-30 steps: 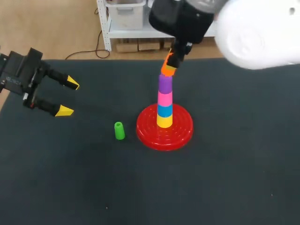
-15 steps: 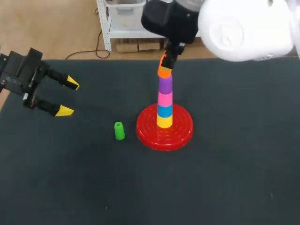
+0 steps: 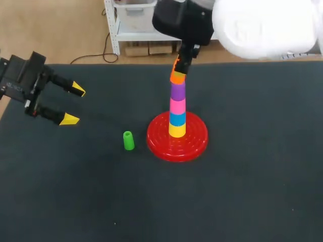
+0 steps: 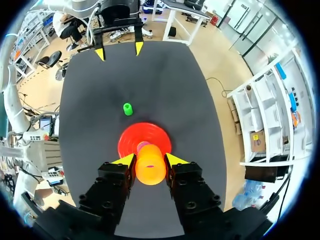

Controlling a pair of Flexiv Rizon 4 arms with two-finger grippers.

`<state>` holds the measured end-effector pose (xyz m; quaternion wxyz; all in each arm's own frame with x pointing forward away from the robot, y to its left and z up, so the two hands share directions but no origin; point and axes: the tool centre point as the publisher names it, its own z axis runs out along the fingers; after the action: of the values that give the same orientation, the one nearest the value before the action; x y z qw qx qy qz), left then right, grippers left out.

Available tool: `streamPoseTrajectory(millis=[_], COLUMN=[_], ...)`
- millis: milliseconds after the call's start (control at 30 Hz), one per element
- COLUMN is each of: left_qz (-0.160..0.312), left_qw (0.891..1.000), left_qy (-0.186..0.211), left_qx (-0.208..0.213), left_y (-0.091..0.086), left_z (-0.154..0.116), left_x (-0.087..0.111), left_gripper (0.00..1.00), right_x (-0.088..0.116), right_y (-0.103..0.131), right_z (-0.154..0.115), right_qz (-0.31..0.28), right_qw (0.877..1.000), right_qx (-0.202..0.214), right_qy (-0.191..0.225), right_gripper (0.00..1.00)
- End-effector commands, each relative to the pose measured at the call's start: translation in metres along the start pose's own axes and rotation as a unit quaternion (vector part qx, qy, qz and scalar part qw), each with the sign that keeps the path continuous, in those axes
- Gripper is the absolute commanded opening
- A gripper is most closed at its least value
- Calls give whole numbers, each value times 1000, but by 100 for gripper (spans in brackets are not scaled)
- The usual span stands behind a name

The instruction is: Pick up and stack the cylinders on the red base in this order: pink,purple,orange,green

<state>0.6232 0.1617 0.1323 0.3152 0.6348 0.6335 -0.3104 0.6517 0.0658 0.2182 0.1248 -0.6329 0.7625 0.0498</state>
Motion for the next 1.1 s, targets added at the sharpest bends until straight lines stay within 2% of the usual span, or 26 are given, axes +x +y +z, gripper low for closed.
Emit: streamPoseTrajectory(millis=[33, 500, 1100], left_qz=[0, 0, 0], left_qw=[1000, 1000, 1000], left_qy=[0, 0, 0], left_qx=[1, 1, 1], left_y=[1, 1, 1], left_z=[0, 0, 0], left_x=[1, 1, 1], left_gripper=[100, 100, 100], right_x=[-3, -1, 5], right_y=[-5, -1, 1], right_z=[-3, 5, 20], right_qz=[-2, -9, -2], right_qw=[1000, 1000, 1000], right_qx=[-9, -10, -9], right_qy=[8, 26, 29], right_gripper=[0, 0, 0])
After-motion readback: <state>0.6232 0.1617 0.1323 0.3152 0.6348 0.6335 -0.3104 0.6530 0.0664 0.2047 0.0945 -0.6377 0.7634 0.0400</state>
